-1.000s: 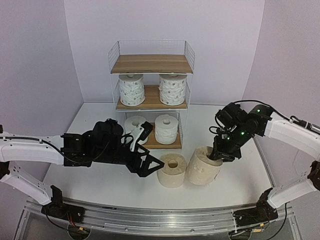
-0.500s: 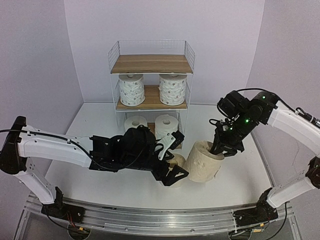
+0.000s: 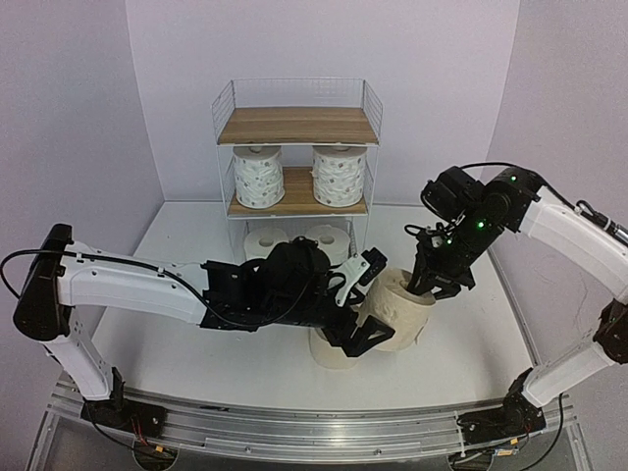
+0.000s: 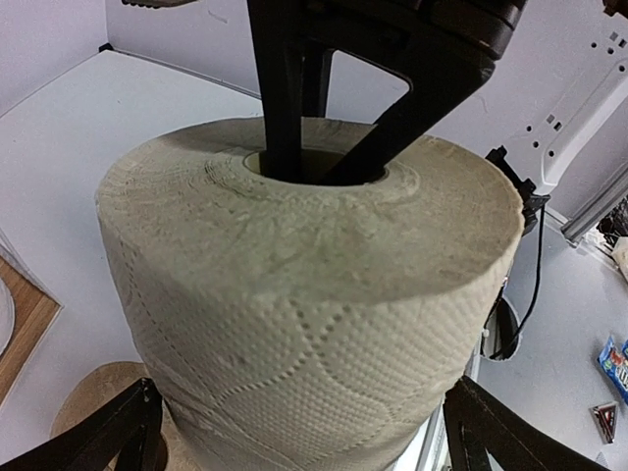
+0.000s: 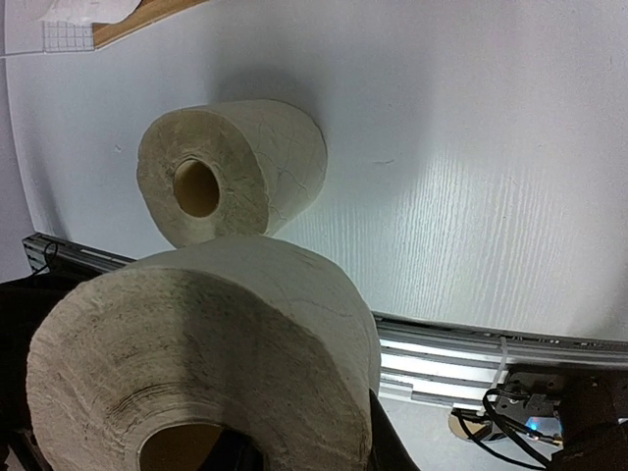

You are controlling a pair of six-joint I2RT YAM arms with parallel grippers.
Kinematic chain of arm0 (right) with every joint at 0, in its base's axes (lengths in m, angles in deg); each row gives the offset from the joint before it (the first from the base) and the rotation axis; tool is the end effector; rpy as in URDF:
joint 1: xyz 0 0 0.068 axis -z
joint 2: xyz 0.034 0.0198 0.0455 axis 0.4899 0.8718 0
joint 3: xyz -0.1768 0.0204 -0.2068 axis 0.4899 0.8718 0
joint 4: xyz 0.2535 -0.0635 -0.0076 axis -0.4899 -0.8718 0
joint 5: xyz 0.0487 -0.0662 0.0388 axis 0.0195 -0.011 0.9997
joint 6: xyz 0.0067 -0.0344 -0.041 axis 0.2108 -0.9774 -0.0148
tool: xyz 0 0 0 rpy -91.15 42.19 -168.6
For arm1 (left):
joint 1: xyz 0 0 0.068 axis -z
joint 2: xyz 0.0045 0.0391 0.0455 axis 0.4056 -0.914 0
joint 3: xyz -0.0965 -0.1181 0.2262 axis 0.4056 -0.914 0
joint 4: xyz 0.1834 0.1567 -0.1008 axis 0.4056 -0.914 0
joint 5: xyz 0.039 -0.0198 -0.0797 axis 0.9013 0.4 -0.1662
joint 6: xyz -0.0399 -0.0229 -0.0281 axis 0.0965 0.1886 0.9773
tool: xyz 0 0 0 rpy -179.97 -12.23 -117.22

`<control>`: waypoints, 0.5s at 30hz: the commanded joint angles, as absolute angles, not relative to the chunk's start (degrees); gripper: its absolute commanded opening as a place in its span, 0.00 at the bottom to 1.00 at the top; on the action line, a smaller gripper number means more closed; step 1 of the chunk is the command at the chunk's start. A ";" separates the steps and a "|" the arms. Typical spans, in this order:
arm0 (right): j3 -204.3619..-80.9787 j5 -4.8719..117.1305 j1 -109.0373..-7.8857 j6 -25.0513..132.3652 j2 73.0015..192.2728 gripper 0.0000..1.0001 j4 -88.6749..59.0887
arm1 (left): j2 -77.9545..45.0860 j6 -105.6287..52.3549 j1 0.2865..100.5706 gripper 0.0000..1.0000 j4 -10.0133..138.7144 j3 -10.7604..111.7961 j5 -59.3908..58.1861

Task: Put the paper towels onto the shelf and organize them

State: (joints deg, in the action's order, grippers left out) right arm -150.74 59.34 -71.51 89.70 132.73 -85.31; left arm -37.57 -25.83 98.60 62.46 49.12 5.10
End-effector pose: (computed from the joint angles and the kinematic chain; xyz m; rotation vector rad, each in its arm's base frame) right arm 0.1891 0.1804 0.3436 -0.0353 2.9372 0.5811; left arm 0.1031 -0.3819 0.2761 1.1466 1.8383 -0.9755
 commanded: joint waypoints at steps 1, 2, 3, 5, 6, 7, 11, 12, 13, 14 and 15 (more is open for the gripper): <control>-154.27 61.92 -72.43 88.43 133.29 0.22 -84.99 | -39.12 -26.71 98.95 1.00 62.74 52.71 5.00; -154.49 61.93 -72.48 88.41 133.29 0.22 -85.02 | -39.27 -26.52 98.96 0.99 62.65 52.93 5.84; -154.67 61.97 -72.52 88.35 133.26 0.22 -85.01 | -39.45 -26.26 98.98 0.98 62.61 53.21 6.97; -154.86 62.16 -72.65 88.24 133.20 0.22 -85.00 | -39.78 -25.71 98.95 0.90 62.60 53.83 9.66; -154.88 62.46 -72.66 88.12 133.16 0.22 -84.96 | -39.88 -25.61 98.96 0.86 62.60 54.07 10.30; -154.96 62.66 -72.68 88.08 133.14 0.23 -84.94 | -40.02 -25.49 98.95 0.82 62.60 54.26 10.77; -155.47 62.79 -72.76 88.01 133.08 0.28 -84.98 | -40.65 -24.87 98.98 0.66 62.60 55.20 12.65; -155.62 62.69 -72.75 87.92 133.00 0.31 -85.03 | -40.73 -24.86 98.98 0.62 62.60 55.36 12.84; -155.74 62.45 -72.75 87.94 132.91 0.33 -85.06 | -40.80 -24.71 98.98 0.59 62.60 55.42 13.18; -155.85 62.17 -72.75 87.99 132.80 0.35 -85.10 | -40.86 -24.53 98.98 0.55 62.60 55.46 13.52; -155.95 61.73 -72.75 88.11 132.67 0.38 -85.20 | -40.80 -24.46 98.97 0.51 62.60 55.41 13.61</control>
State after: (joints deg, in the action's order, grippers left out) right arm -152.70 57.65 -71.84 88.42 133.62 -86.43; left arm -39.81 -25.13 99.21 60.21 51.99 9.88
